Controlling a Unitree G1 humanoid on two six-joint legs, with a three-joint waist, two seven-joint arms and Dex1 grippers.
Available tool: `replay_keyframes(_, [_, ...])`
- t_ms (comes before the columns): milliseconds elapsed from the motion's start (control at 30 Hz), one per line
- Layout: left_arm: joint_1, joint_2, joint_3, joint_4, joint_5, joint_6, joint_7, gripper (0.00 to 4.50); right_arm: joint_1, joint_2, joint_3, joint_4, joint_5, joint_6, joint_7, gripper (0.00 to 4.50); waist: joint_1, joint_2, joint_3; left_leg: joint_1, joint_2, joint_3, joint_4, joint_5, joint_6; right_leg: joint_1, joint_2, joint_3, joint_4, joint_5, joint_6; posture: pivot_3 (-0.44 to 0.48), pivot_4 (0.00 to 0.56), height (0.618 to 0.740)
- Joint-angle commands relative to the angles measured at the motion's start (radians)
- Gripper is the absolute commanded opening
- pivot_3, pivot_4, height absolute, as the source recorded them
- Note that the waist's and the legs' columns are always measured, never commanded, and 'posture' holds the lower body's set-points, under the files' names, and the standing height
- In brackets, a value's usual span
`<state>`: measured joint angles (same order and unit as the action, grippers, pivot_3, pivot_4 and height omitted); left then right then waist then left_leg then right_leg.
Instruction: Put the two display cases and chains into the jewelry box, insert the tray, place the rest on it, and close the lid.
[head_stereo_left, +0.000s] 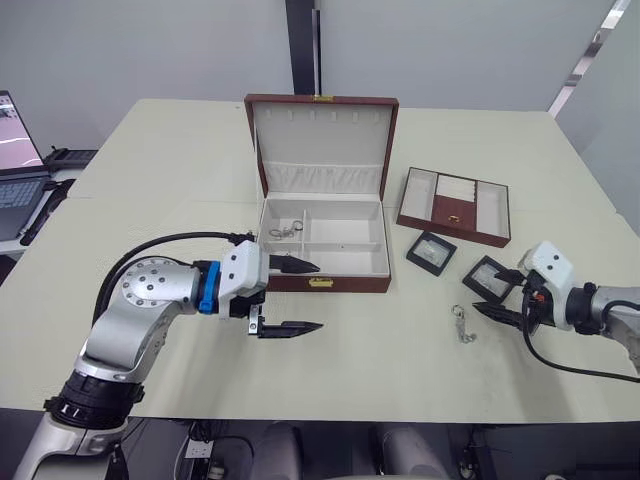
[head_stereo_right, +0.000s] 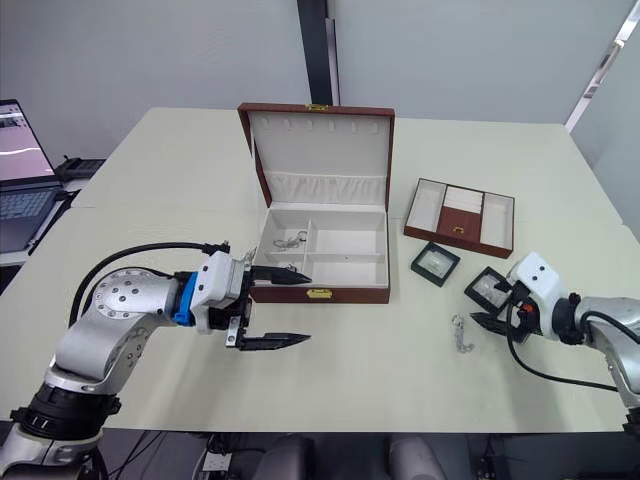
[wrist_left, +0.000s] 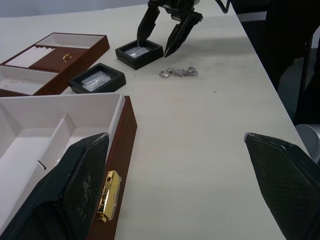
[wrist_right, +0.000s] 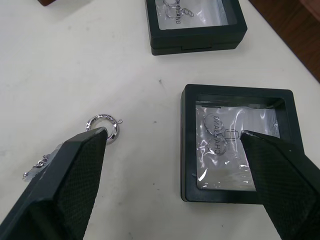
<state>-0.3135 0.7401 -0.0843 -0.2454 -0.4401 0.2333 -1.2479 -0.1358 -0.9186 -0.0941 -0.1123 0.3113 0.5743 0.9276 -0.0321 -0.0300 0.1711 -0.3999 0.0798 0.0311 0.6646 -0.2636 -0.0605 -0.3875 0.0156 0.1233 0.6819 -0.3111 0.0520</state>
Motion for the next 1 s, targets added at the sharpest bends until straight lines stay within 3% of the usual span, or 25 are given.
replay_keyframes(33, [0.000, -0.003, -0.001, -0.033, 0.006, -0.013, 0.007, 4.50, -0.002, 0.005, -0.014, -0.014, -0.009, -0.020, -0.014, 3.91, 0.000, 0.000, 0.000, 0.000, 0.000, 0.000, 0.000, 0.000, 0.000, 0.000, 0.000, 0.000, 0.000, 0.000, 0.000, 0.000, 0.150, 0.740])
replay_keyframes(233, [-0.005, -0.004, -0.001, -0.029, 0.008, -0.005, 0.017, 4.50, -0.005, 0.012, 0.002, 0.017, -0.054, -0.046, -0.033, 1.94, 0.000, 0.000, 0.000, 0.000, 0.000, 0.000, 0.000, 0.000, 0.000, 0.000, 0.000, 0.000, 0.000, 0.000, 0.000, 0.000, 0.150, 0.740])
replay_keyframes(467, [-0.006, -0.004, -0.007, -0.034, 0.008, 0.004, 0.027, 4.50, -0.011, 0.017, 0.006, 0.036, -0.063, -0.063, -0.030, 0.08, 0.000, 0.000, 0.000, 0.000, 0.000, 0.000, 0.000, 0.000, 0.000, 0.000, 0.000, 0.000, 0.000, 0.000, 0.000, 0.000, 0.150, 0.740])
replay_keyframes(833, [-0.006, -0.007, -0.006, -0.042, 0.003, 0.011, 0.042, 4.50, -0.023, 0.017, -0.016, 0.038, -0.040, -0.066, -0.021, 0.01, 0.000, 0.000, 0.000, 0.000, 0.000, 0.000, 0.000, 0.000, 0.000, 0.000, 0.000, 0.000, 0.000, 0.000, 0.000, 0.000, 0.150, 0.740])
replay_keyframes(1000, [-0.004, -0.025, 0.022, -0.032, -0.001, 0.018, 0.087, 4.50, -0.033, -0.023, -0.071, 0.001, 0.020, -0.062, 0.048, 0.01, 0.000, 0.000, 0.000, 0.000, 0.000, 0.000, 0.000, 0.000, 0.000, 0.000, 0.000, 0.000, 0.000, 0.000, 0.000, 0.000, 0.150, 0.740])
